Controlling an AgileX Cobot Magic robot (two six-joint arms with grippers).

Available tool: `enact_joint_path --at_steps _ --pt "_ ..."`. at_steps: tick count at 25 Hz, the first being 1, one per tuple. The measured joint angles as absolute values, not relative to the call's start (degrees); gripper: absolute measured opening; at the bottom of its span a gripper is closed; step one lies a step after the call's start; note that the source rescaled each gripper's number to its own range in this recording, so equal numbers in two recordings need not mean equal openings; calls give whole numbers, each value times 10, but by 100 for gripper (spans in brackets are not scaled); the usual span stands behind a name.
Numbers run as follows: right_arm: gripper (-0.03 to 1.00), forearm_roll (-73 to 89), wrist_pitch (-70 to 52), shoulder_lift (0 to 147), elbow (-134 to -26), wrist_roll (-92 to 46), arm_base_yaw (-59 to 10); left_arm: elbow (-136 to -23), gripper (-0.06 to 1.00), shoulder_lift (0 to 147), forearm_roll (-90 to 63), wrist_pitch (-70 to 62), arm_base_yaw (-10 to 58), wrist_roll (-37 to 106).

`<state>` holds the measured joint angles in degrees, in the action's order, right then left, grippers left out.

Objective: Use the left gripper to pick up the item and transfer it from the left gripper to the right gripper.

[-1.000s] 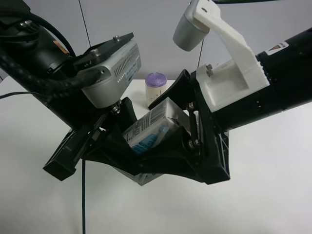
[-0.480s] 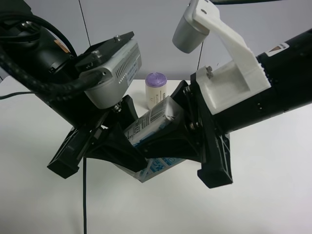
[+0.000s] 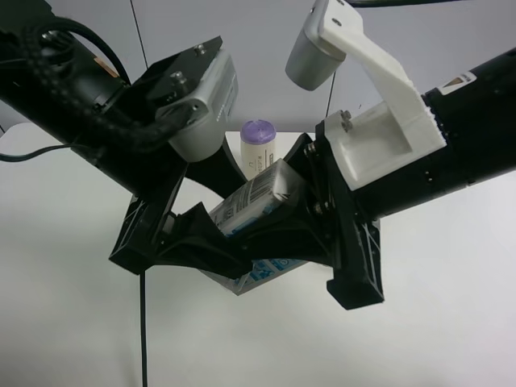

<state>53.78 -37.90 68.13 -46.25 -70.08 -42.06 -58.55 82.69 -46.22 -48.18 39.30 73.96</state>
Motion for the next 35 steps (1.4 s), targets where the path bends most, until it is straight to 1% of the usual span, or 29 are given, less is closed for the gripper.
enact_joint_path --at_steps 1,2,5,12,21,28,29,31,35 --pt "0 538 -381 681 -462 -701 -421 -585 89 827 -460 -478 393 739" --pt "0 538 -384 681 -462 -700 -421 -585 94 827 -459 -476 393 739" --pt "0 538 -386 681 -462 -699 -421 -585 98 827 -458 -475 393 739" --pt "0 538 -384 681 -462 -697 -421 -587 99 824 -437 -478 393 735" --pt "0 538 -384 681 -462 -697 -421 -589 99 778 -380 -495 393 734" --pt "0 538 -384 681 -462 -697 -421 -589 99 731 -298 -499 393 640" --pt "0 538 -384 681 -462 -697 -421 -589 99 715 -256 -500 393 600" --pt "0 538 -384 681 -462 -697 -421 -589 99 697 -221 -502 391 563" --pt "0 538 -384 681 -462 -697 -421 -589 99 659 -194 -535 347 505"
